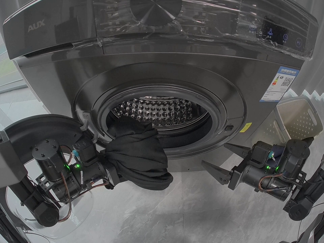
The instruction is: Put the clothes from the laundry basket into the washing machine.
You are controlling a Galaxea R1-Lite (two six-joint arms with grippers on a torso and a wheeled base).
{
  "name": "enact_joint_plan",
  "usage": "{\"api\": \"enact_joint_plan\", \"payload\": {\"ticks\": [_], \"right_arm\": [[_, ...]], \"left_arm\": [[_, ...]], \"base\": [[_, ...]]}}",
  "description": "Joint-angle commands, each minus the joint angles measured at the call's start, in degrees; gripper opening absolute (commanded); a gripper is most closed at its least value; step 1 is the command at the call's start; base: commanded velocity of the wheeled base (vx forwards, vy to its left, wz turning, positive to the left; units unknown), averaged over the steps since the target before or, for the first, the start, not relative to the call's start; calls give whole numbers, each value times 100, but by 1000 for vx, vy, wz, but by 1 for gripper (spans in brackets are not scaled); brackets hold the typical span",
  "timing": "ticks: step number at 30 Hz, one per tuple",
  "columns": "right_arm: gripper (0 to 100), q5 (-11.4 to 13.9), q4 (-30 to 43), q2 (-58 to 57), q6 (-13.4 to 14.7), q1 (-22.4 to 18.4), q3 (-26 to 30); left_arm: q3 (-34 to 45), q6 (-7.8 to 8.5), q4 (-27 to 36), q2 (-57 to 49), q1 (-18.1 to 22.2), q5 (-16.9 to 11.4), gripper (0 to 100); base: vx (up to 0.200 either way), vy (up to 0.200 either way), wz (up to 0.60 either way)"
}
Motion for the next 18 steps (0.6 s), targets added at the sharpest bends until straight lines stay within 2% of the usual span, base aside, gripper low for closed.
{"api": "enact_joint_plan", "payload": {"ticks": [1, 13, 15, 17, 18], "right_arm": [[100, 2, -2, 10, 0, 3, 8], [100, -7, 7, 19, 0, 73, 35], [100, -16, 7, 36, 0, 135, 52], [100, -24, 7, 54, 8, 205, 52], [100, -24, 7, 54, 0, 231, 43]], "left_arm": [[8, -12, -21, 17, 4, 1, 0], [-36, -3, -21, 105, -40, 10, 0], [-133, -91, -21, 96, -119, 19, 0], [-212, -100, -21, 132, -181, 63, 0], [-291, -144, -29, 272, -365, 230, 0]], "base": [[0, 0, 0], [0, 0, 0], [0, 0, 0], [0, 0, 0], [0, 0, 0]]}}
